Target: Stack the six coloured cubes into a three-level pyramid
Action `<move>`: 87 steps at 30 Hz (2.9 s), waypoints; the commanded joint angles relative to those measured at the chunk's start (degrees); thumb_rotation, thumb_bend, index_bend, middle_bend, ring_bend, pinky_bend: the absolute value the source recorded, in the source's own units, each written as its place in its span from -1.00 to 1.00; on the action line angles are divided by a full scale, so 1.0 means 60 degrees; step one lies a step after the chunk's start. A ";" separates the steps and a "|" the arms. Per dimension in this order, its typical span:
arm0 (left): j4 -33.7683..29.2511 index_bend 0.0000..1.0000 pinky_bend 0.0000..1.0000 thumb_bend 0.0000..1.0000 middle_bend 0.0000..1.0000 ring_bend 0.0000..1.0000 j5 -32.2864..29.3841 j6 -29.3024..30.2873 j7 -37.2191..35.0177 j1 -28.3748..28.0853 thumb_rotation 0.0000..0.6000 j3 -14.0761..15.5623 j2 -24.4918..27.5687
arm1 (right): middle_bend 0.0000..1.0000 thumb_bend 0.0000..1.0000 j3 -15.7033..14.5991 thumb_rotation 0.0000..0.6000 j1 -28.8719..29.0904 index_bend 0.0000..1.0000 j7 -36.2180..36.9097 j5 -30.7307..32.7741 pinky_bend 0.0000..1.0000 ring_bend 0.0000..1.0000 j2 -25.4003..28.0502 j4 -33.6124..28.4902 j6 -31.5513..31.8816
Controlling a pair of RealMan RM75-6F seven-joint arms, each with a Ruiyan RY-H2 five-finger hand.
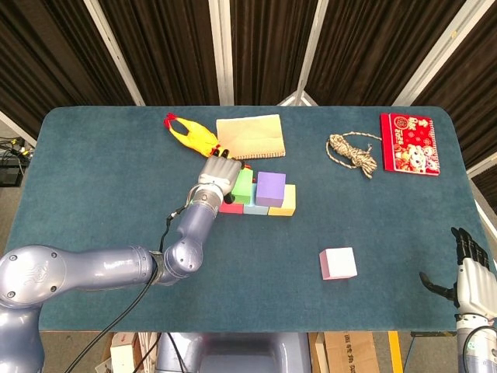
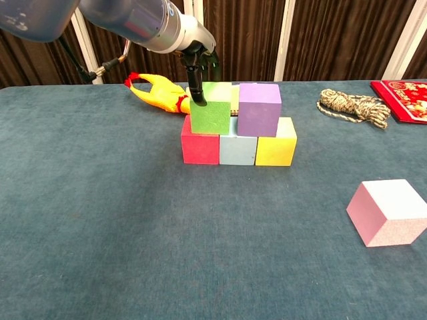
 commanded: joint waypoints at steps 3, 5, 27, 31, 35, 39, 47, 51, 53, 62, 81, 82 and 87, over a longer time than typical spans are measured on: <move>0.0039 -0.54 -1.00 -0.28 -0.57 -1.00 0.0088 0.0089 0.0038 0.0027 1.00 -0.0025 -0.0074 | -0.95 -0.50 0.0008 1.00 -0.0001 -0.87 0.0023 0.0005 -1.00 -1.00 0.0008 0.0008 0.0001; 0.0068 -0.54 -1.00 -0.28 -0.56 -1.00 0.0098 0.0108 0.0077 0.0041 1.00 -0.0019 -0.0106 | -0.95 -0.50 0.0003 1.00 -0.0005 -0.87 0.0037 0.0006 -1.00 -1.00 0.0023 -0.0008 -0.0008; 0.0305 -0.45 -1.00 -0.24 -0.46 -0.99 0.0502 0.0127 0.0088 0.0229 1.00 -0.0244 -0.0343 | -0.95 -0.50 0.0048 1.00 0.0025 -0.87 0.0077 0.0086 -1.00 -1.00 -0.0011 0.0033 -0.0029; 0.0248 -0.44 -1.00 -0.24 -0.45 -0.98 0.0522 0.0154 0.0027 0.0312 1.00 -0.0298 -0.0301 | -0.95 -0.50 0.0049 1.00 0.0024 -0.87 0.0081 0.0090 -1.00 -1.00 -0.0013 0.0030 -0.0025; 0.0215 -0.44 -1.00 -0.24 -0.45 -0.99 0.0565 0.0081 -0.0129 0.0412 1.00 -0.0391 -0.0276 | -0.95 -0.50 0.0040 1.00 0.0025 -0.86 0.0073 0.0086 -1.00 -1.00 -0.0016 0.0023 -0.0029; 0.0199 -0.44 -1.00 -0.24 -0.45 -0.98 0.0566 0.0013 -0.0194 0.0458 1.00 -0.0437 -0.0255 | -0.95 -0.50 0.0051 1.00 0.0031 -0.86 0.0069 0.0105 -1.00 -1.00 -0.0021 0.0020 -0.0029; 0.0161 -0.44 -1.00 -0.24 -0.46 -0.98 0.0528 -0.0004 -0.0210 0.0458 1.00 -0.0469 -0.0245 | -0.95 -0.50 0.0049 1.00 0.0025 -0.86 0.0069 0.0104 -1.00 -1.00 -0.0011 0.0004 -0.0017; 0.0157 -0.44 -1.00 -0.24 -0.46 -0.99 0.0509 0.0027 -0.0208 0.0452 1.00 -0.0474 -0.0261 | -0.95 -0.50 0.0052 1.00 0.0020 -0.86 0.0088 0.0096 -1.00 -1.00 -0.0005 0.0007 -0.0011; 0.0175 -0.44 -1.00 -0.24 -0.46 -0.99 0.0496 0.0035 -0.0192 0.0451 1.00 -0.0462 -0.0277 | -0.95 -0.50 0.0059 1.00 0.0026 -0.86 0.0085 0.0095 -1.00 -1.00 -0.0009 -0.0004 -0.0007; 0.0309 -0.45 -1.00 -0.24 -0.46 -0.99 0.0561 0.0025 -0.0206 0.0474 1.00 -0.0447 -0.0401 | -0.95 -0.50 0.0060 1.00 0.0018 -0.86 0.0113 0.0094 -1.00 -1.00 -0.0016 0.0027 -0.0001; 0.0394 -0.46 -1.00 -0.25 -0.46 -0.98 0.0516 0.0039 -0.0162 0.0488 1.00 -0.0473 -0.0529 | -0.95 -0.50 0.0097 1.00 0.0026 -0.86 0.0146 0.0120 -1.00 -1.00 -0.0006 0.0041 -0.0003; 0.0405 -0.46 -1.00 -0.25 -0.46 -0.98 0.0503 0.0034 -0.0148 0.0483 1.00 -0.0473 -0.0542 | -0.95 -0.50 0.0098 1.00 0.0030 -0.86 0.0142 0.0130 -1.00 -1.00 -0.0008 0.0046 -0.0011; 0.0460 -0.46 -1.00 -0.25 -0.46 -0.98 0.0496 0.0030 -0.0164 0.0487 1.00 -0.0508 -0.0587 | -0.95 -0.50 0.0087 1.00 0.0028 -0.86 0.0141 0.0135 -1.00 -1.00 -0.0020 0.0057 -0.0020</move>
